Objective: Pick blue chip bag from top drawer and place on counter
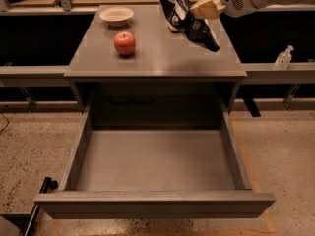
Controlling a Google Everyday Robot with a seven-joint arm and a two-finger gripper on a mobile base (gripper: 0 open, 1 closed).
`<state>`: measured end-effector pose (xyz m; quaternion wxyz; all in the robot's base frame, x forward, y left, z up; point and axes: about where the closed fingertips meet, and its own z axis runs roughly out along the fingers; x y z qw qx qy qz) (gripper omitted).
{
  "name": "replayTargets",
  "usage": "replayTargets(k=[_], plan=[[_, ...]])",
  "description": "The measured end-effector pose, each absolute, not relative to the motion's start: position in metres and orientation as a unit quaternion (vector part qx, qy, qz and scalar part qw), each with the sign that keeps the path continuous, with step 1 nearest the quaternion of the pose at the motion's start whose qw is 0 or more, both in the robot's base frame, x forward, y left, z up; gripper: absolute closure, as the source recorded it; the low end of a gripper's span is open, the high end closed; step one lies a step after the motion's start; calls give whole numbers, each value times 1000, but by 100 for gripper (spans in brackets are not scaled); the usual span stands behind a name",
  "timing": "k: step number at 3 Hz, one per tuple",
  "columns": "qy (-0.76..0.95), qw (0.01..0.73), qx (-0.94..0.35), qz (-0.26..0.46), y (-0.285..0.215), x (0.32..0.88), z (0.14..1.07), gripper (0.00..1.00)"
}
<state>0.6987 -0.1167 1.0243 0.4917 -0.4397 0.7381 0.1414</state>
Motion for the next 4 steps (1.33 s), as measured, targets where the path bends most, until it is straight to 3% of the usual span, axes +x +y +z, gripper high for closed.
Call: replayTargets(k=[1,4], plan=[[738,490,-441,143,-114,698,1022,86],[737,487,-445,148,-107,700,1018,15]])
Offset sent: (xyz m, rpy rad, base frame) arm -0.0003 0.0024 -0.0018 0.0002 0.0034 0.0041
